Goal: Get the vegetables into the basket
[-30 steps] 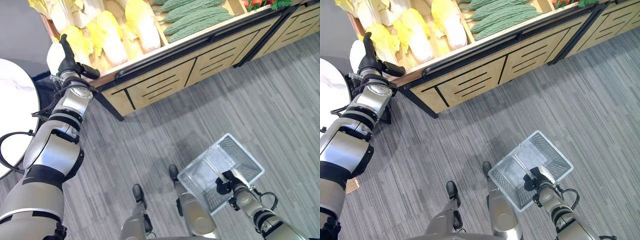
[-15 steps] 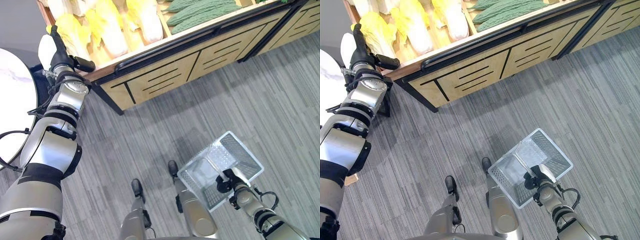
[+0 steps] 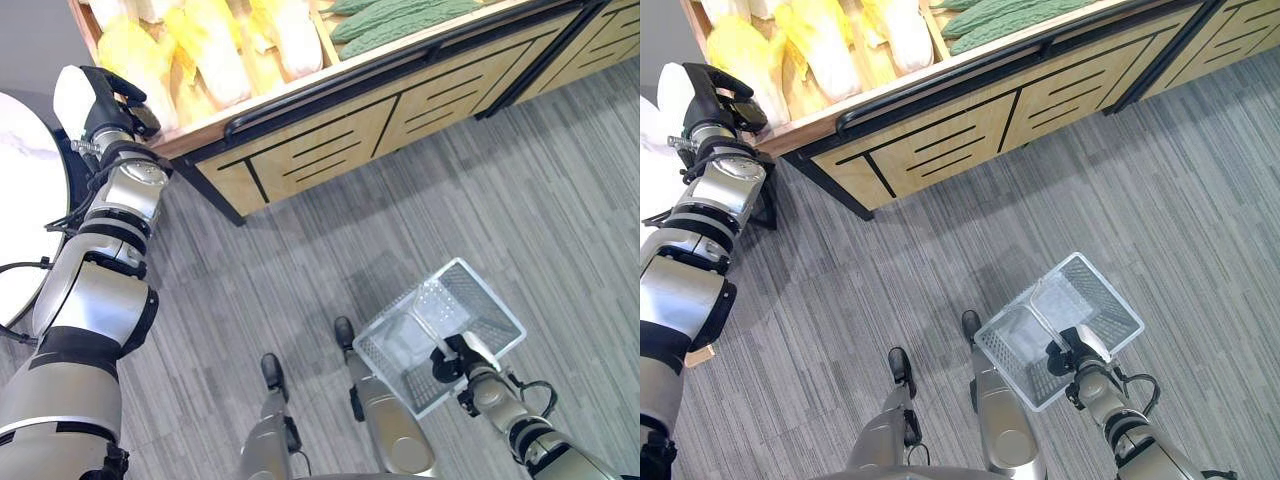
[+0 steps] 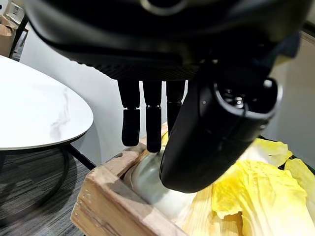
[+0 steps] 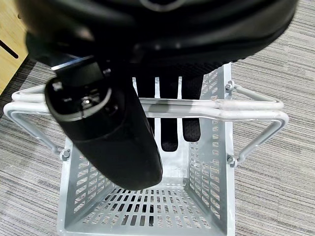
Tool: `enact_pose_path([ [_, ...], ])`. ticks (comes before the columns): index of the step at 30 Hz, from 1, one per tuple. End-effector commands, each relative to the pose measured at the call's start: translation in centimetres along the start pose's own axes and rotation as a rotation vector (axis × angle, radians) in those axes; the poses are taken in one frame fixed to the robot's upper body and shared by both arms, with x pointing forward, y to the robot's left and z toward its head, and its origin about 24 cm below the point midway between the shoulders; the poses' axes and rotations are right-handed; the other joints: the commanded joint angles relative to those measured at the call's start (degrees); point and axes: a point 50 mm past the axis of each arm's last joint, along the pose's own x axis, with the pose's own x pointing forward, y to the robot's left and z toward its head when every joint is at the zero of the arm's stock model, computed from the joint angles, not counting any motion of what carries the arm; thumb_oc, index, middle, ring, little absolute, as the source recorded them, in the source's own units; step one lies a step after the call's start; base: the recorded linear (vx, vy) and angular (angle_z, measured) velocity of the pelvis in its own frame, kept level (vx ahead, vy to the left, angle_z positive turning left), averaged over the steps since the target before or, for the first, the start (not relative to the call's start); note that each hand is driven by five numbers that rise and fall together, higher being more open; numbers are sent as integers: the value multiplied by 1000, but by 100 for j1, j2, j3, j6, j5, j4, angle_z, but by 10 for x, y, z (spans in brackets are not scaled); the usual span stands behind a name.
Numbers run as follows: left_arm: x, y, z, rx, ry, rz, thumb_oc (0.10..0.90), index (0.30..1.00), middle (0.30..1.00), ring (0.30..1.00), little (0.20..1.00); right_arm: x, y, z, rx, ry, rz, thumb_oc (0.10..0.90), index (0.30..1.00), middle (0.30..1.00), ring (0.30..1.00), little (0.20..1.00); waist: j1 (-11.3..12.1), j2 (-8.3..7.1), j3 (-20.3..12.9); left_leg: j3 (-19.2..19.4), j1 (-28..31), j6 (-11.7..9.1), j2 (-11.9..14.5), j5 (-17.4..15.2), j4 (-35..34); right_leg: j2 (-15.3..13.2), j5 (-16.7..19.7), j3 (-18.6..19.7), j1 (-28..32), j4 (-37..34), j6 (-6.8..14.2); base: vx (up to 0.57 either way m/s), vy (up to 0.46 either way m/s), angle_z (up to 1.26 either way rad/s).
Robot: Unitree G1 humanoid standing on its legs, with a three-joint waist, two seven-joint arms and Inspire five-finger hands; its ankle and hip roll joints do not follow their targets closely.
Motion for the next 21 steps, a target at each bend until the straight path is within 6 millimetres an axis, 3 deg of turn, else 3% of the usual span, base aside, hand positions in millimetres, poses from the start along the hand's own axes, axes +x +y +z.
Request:
enact_pose_path([
  [1,14,28,14,12,-30,87,400,300,300,300,300,-16,25,-33,1,70,89,400,300,300,300,300,19,-233,-119,-142,253,-466,-29,-208,5,-380,-476,-237,254,-128,774,0,0,0],
  [6,6,14,39,-35,-156,41,400,300,300,300,300,-18,25,-43,6,112,89,400,300,300,300,300,87,-212,-141,-178,387,-454,-33,-243,5,-398,-535,-307,400,-128,767,14,4,2],
  [14,-4,6,59,-71,-273,5,400,300,300,300,300,-23,28,-58,0,181,110,400,300,300,300,300,129,-216,-297,-199,744,-452,-4,-360,5,-405,-651,-377,753,-128,750,39,14,6],
  [19,-7,2,62,-74,-293,-15,400,300,300,300,300,-26,30,-65,-5,207,124,400,300,300,300,300,137,-237,-398,-202,942,-428,-34,-425,5,-422,-710,-411,959,-128,758,25,19,9],
  [21,-7,3,63,-70,-297,-15,557,520,520,520,520,-26,30,-65,-4,209,124,400,300,300,300,300,137,-241,-399,-200,962,-423,-37,-430,5,-424,-713,-407,968,-128,759,0,0,0],
])
